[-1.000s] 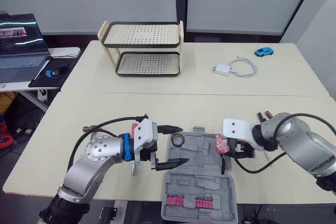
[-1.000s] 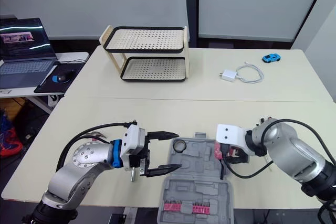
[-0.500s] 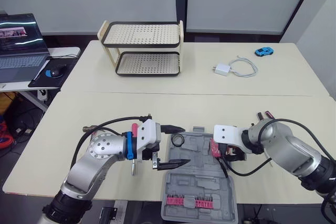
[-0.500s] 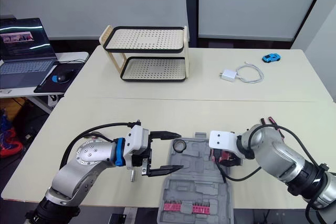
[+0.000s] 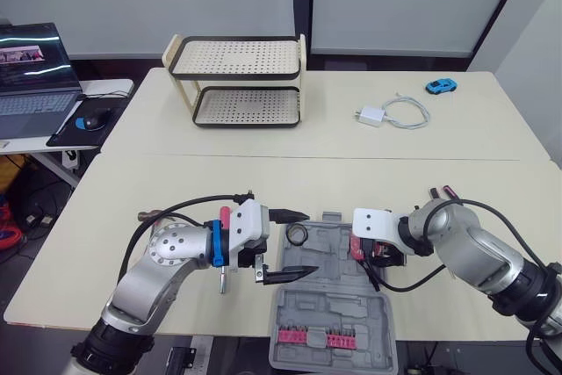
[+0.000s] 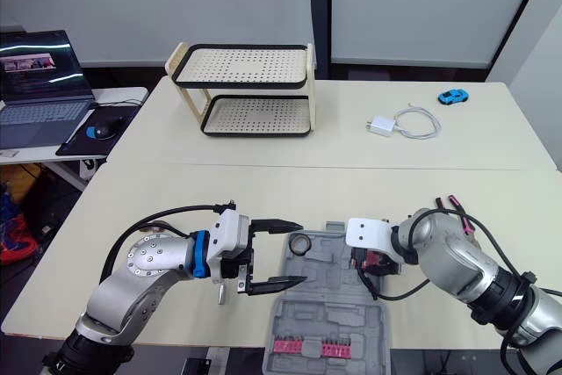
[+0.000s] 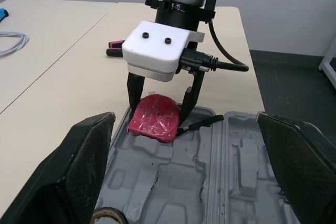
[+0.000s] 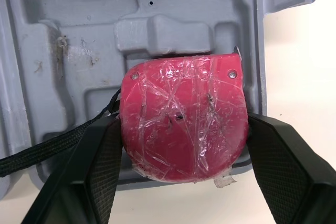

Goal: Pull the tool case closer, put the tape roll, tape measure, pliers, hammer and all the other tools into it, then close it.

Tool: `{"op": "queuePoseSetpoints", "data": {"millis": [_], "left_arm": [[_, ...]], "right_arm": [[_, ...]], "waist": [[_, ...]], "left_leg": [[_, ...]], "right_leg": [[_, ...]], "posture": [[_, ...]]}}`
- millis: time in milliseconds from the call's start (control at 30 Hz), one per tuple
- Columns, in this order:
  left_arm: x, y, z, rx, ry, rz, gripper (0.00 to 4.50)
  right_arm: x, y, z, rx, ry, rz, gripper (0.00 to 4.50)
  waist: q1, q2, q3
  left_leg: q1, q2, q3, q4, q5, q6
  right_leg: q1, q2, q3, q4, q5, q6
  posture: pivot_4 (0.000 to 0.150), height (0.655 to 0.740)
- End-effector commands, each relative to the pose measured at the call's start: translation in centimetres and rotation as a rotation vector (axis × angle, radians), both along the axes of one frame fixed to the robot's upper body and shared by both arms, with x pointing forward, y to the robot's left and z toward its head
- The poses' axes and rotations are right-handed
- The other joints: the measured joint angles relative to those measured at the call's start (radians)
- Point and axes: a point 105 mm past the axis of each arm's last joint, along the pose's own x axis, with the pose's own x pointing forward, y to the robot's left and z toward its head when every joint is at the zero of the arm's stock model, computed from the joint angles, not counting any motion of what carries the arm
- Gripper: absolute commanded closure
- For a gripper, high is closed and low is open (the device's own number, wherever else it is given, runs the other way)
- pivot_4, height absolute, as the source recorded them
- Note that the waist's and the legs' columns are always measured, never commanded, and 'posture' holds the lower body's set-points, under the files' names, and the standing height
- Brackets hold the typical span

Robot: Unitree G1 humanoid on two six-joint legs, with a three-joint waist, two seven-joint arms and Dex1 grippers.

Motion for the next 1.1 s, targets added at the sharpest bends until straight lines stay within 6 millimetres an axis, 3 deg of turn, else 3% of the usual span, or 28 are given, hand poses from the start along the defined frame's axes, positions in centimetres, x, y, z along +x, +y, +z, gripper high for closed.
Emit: {"op": "queuePoseSetpoints", "data": {"millis": [33,133,267,700,933,1033,1100], "left_arm": [[-0.4,-0.3,0.3,0.002,-0.028,-0.022,0.0],[-0.4,-0.3,0.3,0.004,-0.029,-0.021,0.0],[-0.3,-0.3,0.1,0.014,-0.027,-0.021,0.0],[-0.3,-0.7,0.2,0.014,-0.033,-0.041,0.0],[-0.3,-0.9,0.4,0.013,-0.047,-0.063,0.0],[-0.3,-0.9,0.5,0.016,-0.053,-0.068,0.0],[-0.3,-0.9,0.6,0.017,-0.057,-0.07,0.0]], "right_arm": [[0.3,0.3,0.6,0.007,-0.033,0.015,1.25],[0.2,0.3,0.5,0.006,-0.033,0.014,1.25],[0.2,0.3,0.5,0.012,-0.033,0.017,0.02],[-1.6,1.0,4.8,0.14,-0.036,0.04,0.02],[-2.2,1.1,6.9,0.483,-0.092,0.024,0.02],[-2.4,-0.1,6.6,0.624,-0.136,-0.023,0.64],[-3.0,-0.7,5.9,0.66,-0.156,-0.007,1.35]], "waist": [[0.0,0.0,0.0],[0.0,0.0,0.0],[0.0,0.0,0.0],[0.001,0.0,0.0],[0.003,0.0,0.0],[0.004,0.0,0.0],[0.005,0.0,0.0]], "left_leg": [[0.0,0.0,0.0,0.0,0.0,0.0],[0.0,0.0,0.0,0.0,0.0,0.0],[0.0,0.0,0.0,0.0,0.0,0.0],[0.0,0.0,0.0,0.0,0.0,0.0],[0.0,0.0,0.0,0.0,0.0,0.0],[0.0,0.0,0.0,0.0,0.0,0.0],[0.0,-0.001,0.0,0.0,0.0,0.0]], "right_leg": [[0.0,0.0,0.0,0.0,0.0,0.0],[0.0,0.0,0.0,0.0,0.0,0.0],[0.0,0.0,0.0,0.0,0.0,0.0],[0.0,0.0,0.0,0.0,0.0,0.0],[0.0,0.0,-0.001,0.0,0.0,0.0],[0.001,0.0,0.0,0.0,0.0,0.0],[0.001,0.0,0.0,0.0,0.0,0.0]], "posture": [[0.15,0.74],[0.15,0.74],[0.15,0.74],[0.15,0.74],[0.15,0.74],[0.15,0.74],[0.15,0.74]]}}
